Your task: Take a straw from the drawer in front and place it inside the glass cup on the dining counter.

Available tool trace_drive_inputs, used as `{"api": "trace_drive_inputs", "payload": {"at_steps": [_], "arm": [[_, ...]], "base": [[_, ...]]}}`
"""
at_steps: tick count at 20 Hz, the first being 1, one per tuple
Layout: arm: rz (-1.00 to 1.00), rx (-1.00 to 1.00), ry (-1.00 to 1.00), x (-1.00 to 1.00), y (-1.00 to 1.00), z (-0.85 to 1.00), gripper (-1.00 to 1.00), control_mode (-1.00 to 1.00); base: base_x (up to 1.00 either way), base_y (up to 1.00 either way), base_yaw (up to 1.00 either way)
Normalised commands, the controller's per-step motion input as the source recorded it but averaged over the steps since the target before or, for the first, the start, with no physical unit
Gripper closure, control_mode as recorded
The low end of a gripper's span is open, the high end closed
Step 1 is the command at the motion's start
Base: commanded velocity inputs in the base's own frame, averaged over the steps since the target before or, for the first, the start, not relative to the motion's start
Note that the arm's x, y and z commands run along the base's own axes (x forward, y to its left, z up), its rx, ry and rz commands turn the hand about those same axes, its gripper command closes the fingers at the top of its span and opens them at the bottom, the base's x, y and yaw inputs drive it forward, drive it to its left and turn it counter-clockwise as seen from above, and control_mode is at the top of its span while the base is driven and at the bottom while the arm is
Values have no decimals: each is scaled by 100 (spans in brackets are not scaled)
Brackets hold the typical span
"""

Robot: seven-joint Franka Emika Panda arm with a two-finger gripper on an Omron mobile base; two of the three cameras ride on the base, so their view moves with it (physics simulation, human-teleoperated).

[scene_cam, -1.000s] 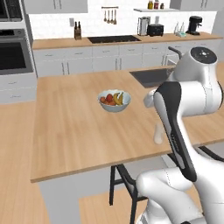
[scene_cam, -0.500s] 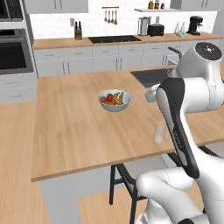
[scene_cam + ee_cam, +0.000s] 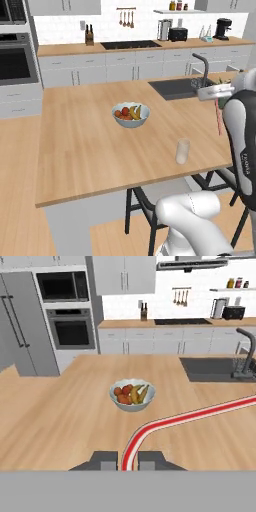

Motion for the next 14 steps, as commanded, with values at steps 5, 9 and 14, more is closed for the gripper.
{"api": "trace_drive_inputs", "payload": {"at_steps": [5,9,14], "arm": [[12,13,-27,3,-36,0,100,-100],[13,6,-18,16,-9,-12,100,-100],[7,0,-9,4,-1,-29,100,-100]], "base": [[0,0,0],[0,0,0],[0,0,0]]}}
